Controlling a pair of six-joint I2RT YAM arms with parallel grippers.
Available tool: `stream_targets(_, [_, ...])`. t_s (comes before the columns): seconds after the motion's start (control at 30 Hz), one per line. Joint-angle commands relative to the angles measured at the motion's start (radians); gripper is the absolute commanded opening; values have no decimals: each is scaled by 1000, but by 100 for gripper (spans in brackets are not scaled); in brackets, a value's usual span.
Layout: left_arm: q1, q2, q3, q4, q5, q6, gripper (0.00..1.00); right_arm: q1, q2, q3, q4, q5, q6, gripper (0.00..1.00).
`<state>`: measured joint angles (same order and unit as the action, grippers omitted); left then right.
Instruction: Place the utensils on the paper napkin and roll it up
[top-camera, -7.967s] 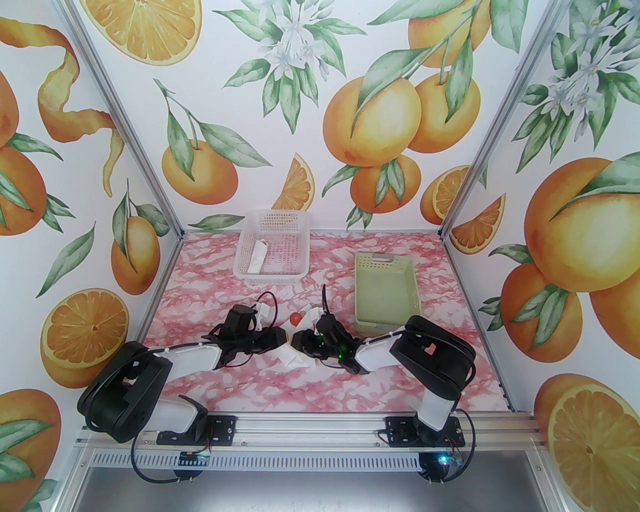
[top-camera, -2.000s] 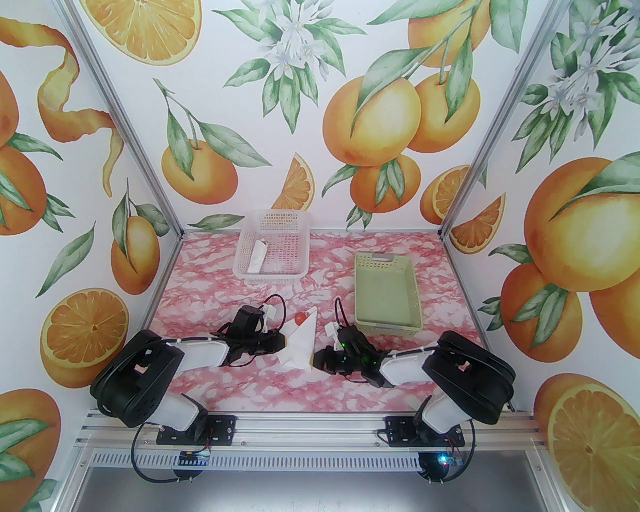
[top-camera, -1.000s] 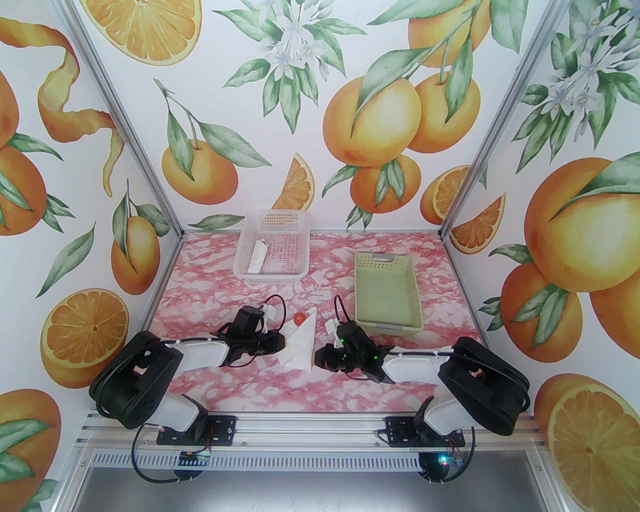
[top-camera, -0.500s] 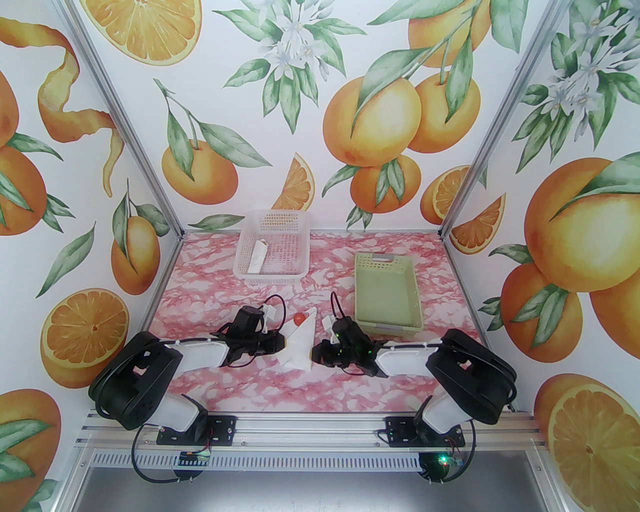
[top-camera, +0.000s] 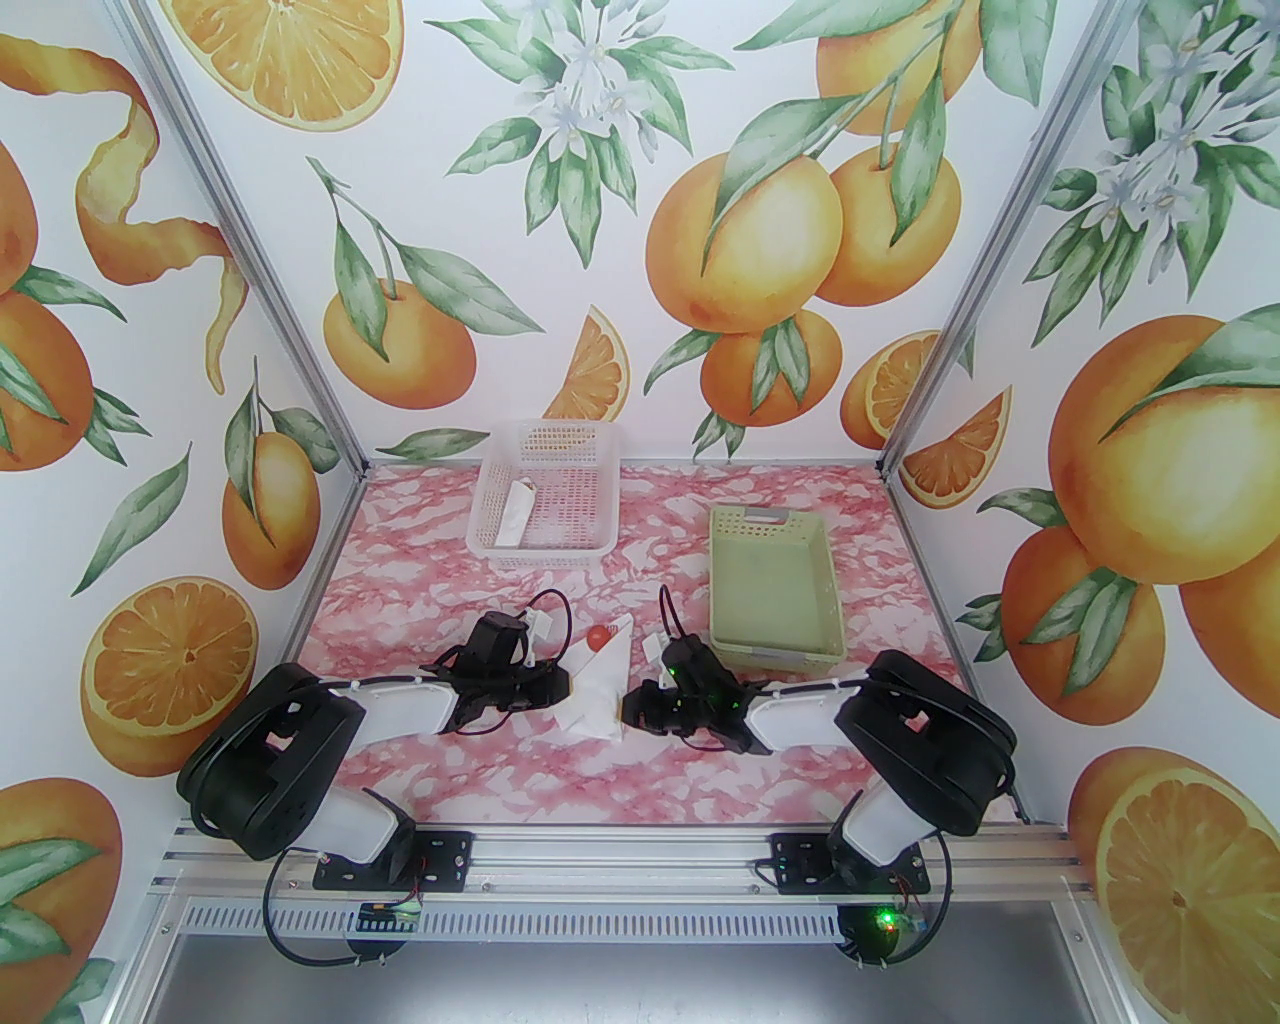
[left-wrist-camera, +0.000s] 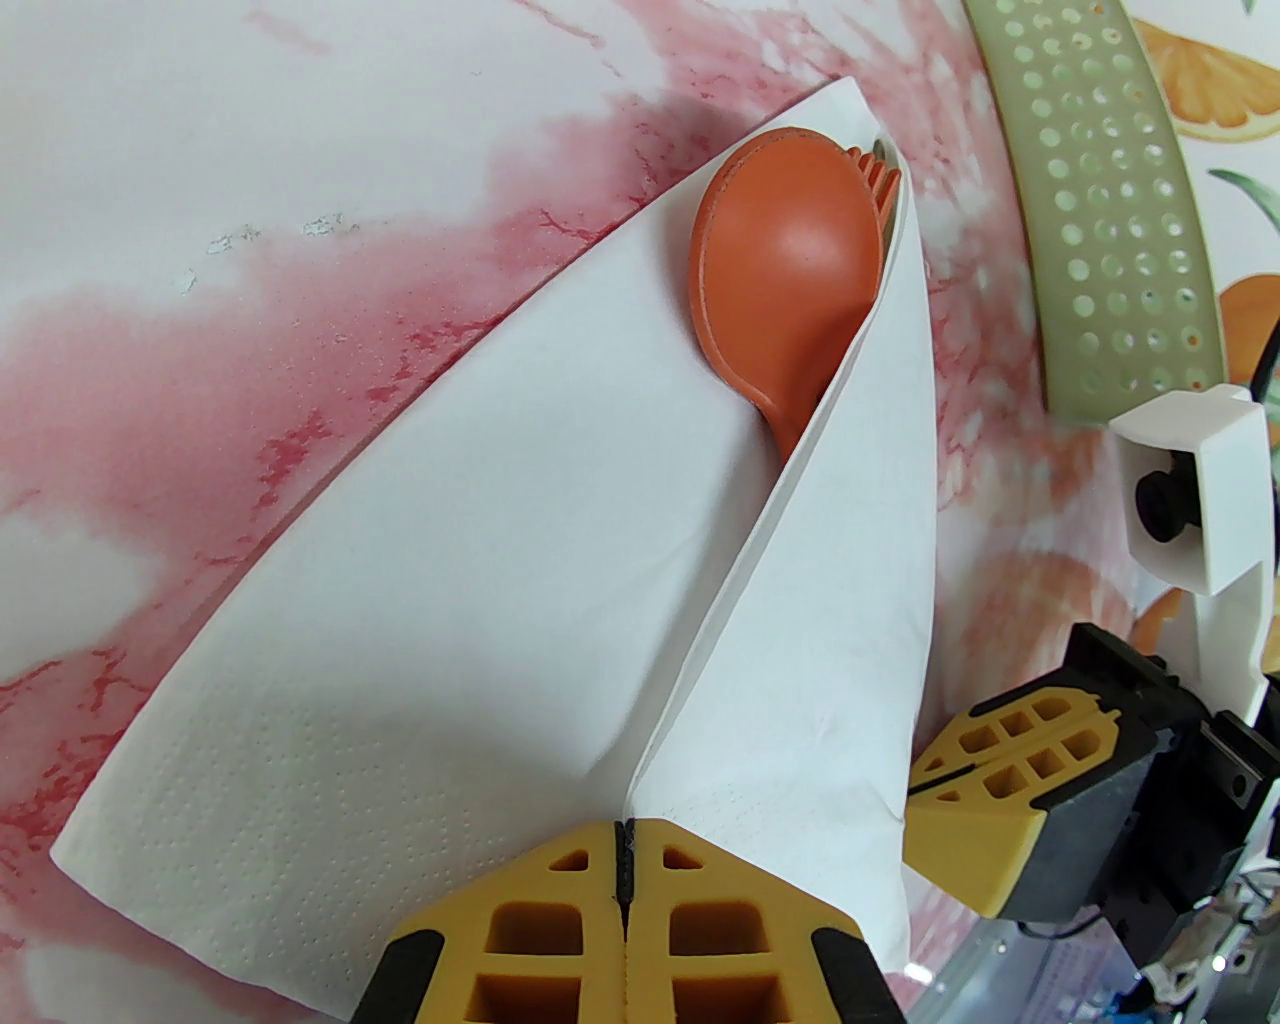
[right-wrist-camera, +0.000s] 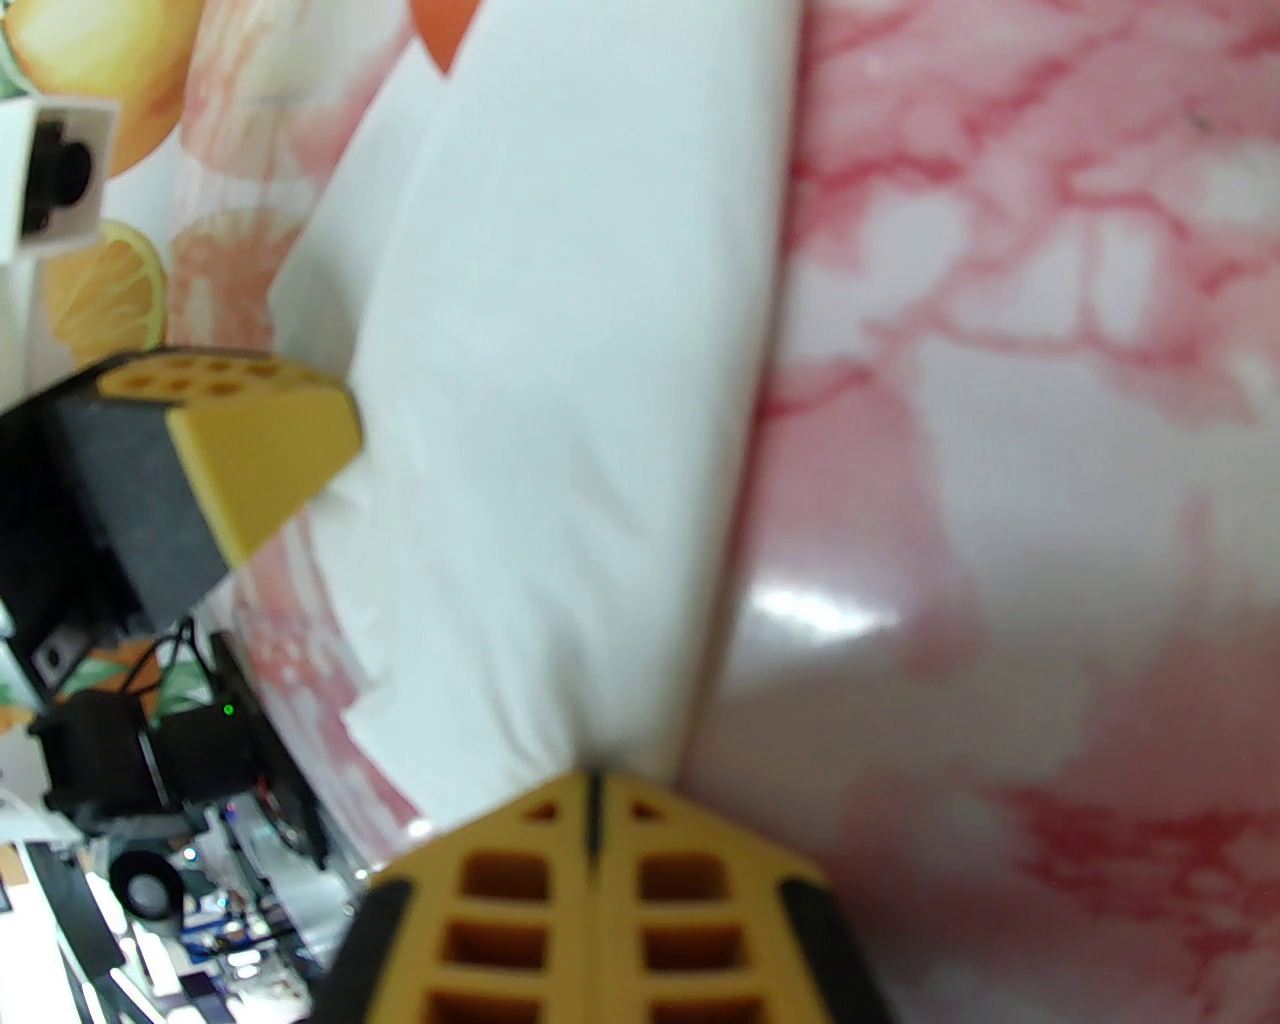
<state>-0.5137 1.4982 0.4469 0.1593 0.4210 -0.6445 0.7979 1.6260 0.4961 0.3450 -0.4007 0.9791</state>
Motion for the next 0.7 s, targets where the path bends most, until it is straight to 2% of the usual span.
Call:
stream_targets(0.0, [-2,-6,-10,-79,-43,22,2,-5,8,-22,-20,12,-6,0])
stream_targets(0.37, [-3,-12,-2,-93,-43,27,2,-20,-50,-27,-91,21,-31,0])
stream_targets(0.67, [-3,-14,6,-96,-42,29,2,-32,-96,33,-140,13,-52,0])
